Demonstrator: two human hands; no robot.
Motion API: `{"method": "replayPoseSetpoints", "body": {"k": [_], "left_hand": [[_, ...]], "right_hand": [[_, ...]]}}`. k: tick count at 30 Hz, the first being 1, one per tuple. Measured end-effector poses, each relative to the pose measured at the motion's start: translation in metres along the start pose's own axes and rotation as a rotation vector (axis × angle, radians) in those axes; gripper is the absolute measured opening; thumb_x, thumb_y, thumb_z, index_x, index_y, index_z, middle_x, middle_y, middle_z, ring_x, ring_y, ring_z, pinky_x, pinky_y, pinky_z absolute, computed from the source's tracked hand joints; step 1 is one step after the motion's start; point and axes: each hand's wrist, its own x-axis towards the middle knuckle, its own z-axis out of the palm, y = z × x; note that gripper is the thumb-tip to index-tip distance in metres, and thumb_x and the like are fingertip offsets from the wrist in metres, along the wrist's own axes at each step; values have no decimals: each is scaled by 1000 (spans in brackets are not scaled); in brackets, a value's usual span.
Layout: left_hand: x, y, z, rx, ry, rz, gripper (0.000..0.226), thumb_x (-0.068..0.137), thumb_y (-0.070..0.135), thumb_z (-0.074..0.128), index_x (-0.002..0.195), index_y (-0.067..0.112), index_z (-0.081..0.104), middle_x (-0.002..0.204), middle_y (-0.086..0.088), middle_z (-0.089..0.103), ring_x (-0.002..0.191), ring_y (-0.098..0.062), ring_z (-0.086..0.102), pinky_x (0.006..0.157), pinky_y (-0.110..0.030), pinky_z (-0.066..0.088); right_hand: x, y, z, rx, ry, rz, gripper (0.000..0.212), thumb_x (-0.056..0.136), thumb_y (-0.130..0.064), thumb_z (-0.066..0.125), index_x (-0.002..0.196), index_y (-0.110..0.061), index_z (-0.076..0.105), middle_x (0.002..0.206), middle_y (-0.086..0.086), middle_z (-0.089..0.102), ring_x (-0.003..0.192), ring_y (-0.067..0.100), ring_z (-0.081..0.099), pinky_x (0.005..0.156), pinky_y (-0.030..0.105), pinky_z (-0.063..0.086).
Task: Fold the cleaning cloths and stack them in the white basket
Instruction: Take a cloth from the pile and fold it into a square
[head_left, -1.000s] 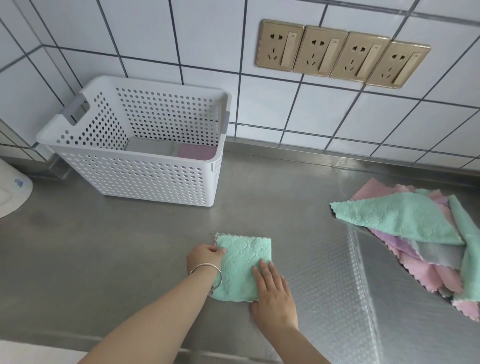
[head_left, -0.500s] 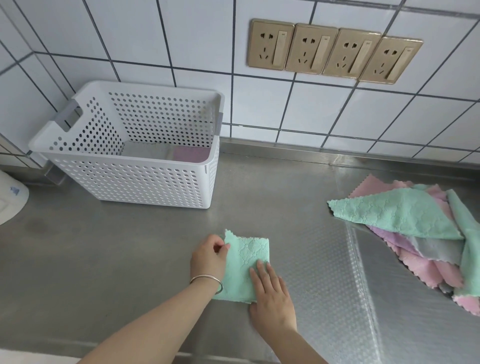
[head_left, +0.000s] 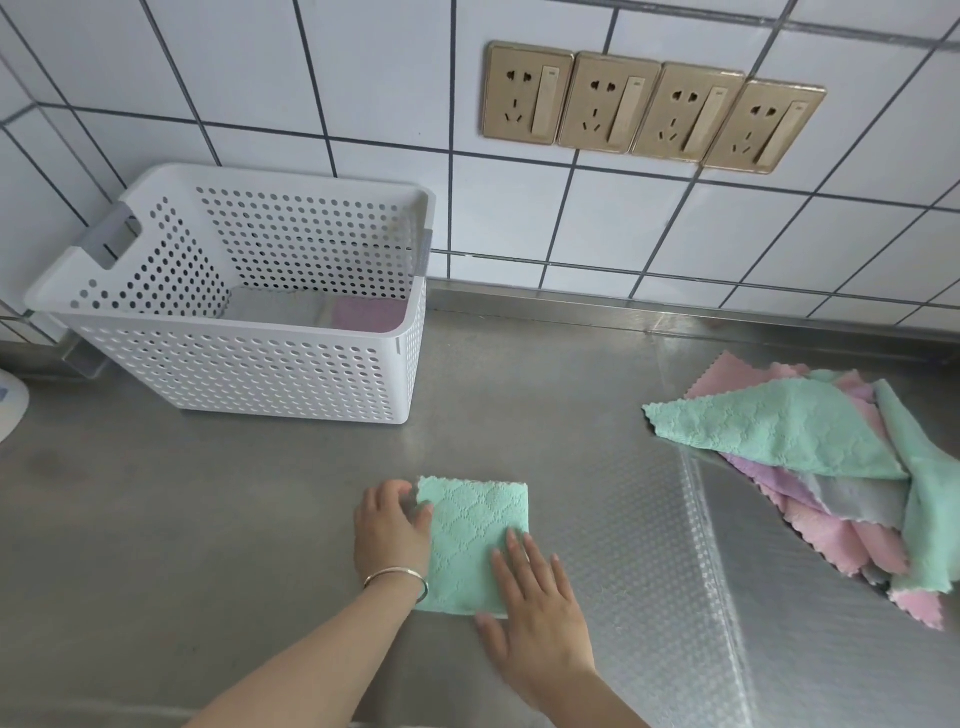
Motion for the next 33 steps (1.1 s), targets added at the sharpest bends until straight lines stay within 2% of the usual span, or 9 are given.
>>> {"method": "replayPoseSetpoints", "body": {"k": [3,5,10,14,19,21,25,29,33], "left_hand": [[-9,-6,9,321,-62,472,39,80,35,49,116,22,58,121,2,62,112,-23,54,92,-38,43],[-15,-14,16,473,-188,635,52,82,44,38,127,22,51,135,5,54,128,-19,39,108,-41,21],[-17,-30,18,619,-299,577,63,82,56,34,139,29,34,148,0,32,144,-16,3,110,-45,3],[-13,-32,16,632,-355,553,64,80,62,35,137,33,37,145,-5,41,136,-21,27,109,-46,4],[-5,-25,12,578,-216,600,60,73,61,40,125,33,52,129,-3,58,121,-19,49,106,-42,18],[-6,-21,8,440,-102,447,50,71,48,56,114,24,62,117,-5,63,104,-25,60,94,-38,41],[-19,-7,-8,286,-90,-206,40,73,43,67,106,22,61,116,-7,49,112,-28,44,93,-34,40],[-30,-4,-4,300,-215,-297,32,79,51,56,100,27,63,116,-2,48,113,-22,44,90,-29,39],[-32,6,-5,102,-270,-334,13,80,39,57,78,27,53,81,2,59,77,-22,55,69,-26,45]], "right_hand": [[22,1,-12,-24,10,38,57,98,-42,10,131,-13,47,139,4,49,137,21,22,109,36,9],[36,5,-11,-25,-4,47,59,98,-41,9,132,-10,47,140,4,47,143,17,8,109,36,9],[43,13,-2,-25,-79,56,63,96,-49,11,141,-11,31,145,3,41,144,12,-4,110,37,8],[43,16,-1,-7,-144,75,68,95,-53,7,148,-11,12,148,2,32,144,13,1,110,39,8],[48,14,2,22,-120,20,61,89,-51,31,131,-12,48,140,3,47,137,17,24,109,38,13],[50,11,-9,81,-74,60,61,76,-49,46,125,-15,58,136,0,52,125,16,43,105,32,31],[55,10,-30,427,-66,384,54,88,-24,49,139,-18,33,139,-3,36,119,15,45,87,25,43],[58,7,-36,887,-165,823,46,85,-15,49,131,-12,43,120,3,51,101,18,52,73,25,39],[53,5,-39,909,-303,841,17,88,-16,46,71,-16,47,67,-2,46,57,12,42,49,23,29]]}}
